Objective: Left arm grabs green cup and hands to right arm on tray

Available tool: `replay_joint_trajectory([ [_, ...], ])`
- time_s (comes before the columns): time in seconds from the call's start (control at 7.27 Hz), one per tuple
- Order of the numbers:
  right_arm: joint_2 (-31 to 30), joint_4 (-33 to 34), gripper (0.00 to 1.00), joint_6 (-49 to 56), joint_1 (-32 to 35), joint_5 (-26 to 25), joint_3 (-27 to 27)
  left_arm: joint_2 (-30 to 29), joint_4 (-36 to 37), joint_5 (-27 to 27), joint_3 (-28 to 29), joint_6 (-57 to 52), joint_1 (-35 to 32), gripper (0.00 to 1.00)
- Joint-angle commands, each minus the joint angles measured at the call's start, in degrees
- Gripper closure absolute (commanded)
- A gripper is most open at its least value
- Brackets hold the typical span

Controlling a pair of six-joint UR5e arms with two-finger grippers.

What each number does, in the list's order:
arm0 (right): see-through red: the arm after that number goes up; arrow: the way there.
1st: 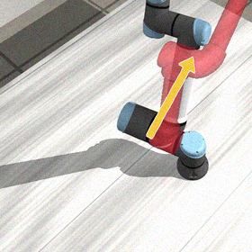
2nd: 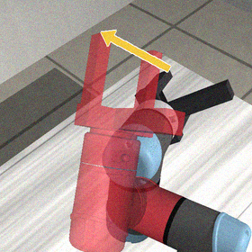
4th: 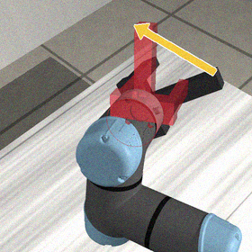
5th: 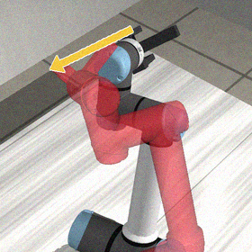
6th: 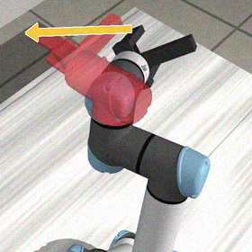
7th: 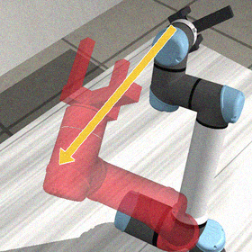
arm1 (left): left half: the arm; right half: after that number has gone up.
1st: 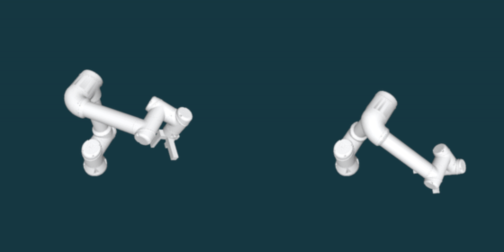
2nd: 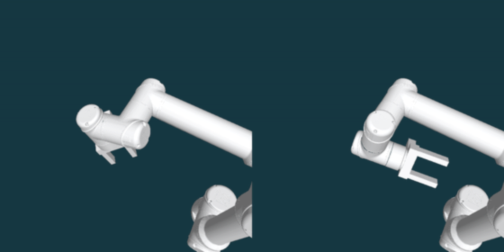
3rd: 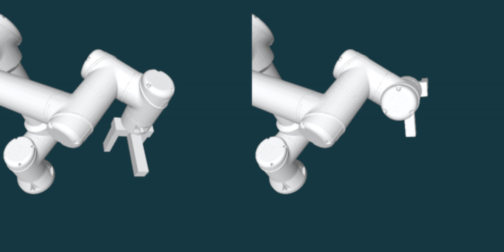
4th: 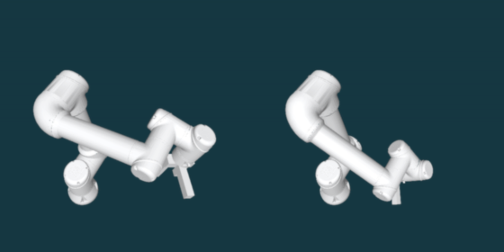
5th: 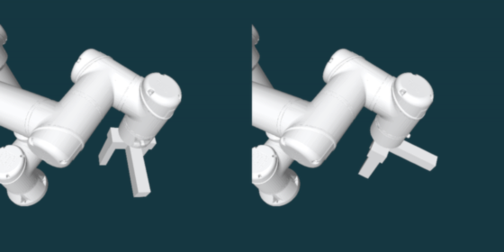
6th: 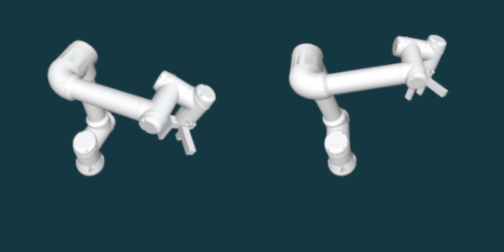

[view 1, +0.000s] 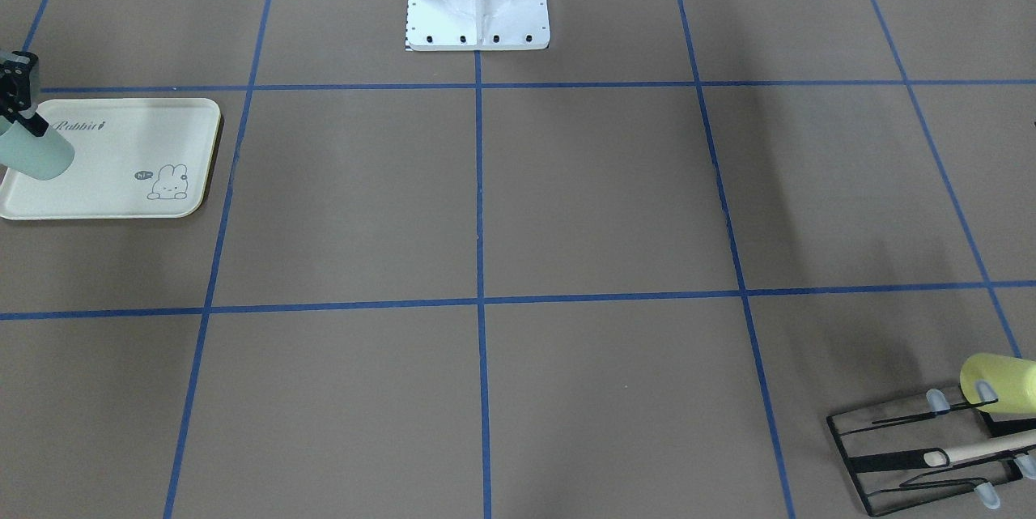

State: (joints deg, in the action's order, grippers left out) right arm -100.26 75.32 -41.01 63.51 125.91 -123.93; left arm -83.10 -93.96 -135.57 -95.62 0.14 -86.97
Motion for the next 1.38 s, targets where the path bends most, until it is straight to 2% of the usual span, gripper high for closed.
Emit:
replay_joint_trajectory([
  [0.0, -4.67, -0.17, 1.00, -0.65, -6.17, -6.37, -0.88, 0.14, -0.08, -0.05, -0.01, 0.04, 0.04, 0.00],
  [0.28, -5.74, -0.43, 1.00, -7.98, -13.54, -8.56, -0.70, -0.04, -0.08, -0.05, 0.08, 0.04, 0.05, 0.00],
  [0.41, -5.48, -0.61, 1.00, -14.39, -19.15, -13.19, -0.70, -0.39, -0.08, 0.04, 0.08, 0.04, 0.05, 0.00],
  [0.55, -5.21, -0.61, 1.00, -15.41, -21.64, -14.54, -0.18, -0.74, -0.08, -0.05, 0.08, 0.04, 0.13, 0.00],
  [1.24, -2.06, -1.05, 1.00, -14.80, -23.16, -15.78, 5.97, -1.01, -0.08, 0.13, 0.26, 0.12, 0.13, 0.00],
])
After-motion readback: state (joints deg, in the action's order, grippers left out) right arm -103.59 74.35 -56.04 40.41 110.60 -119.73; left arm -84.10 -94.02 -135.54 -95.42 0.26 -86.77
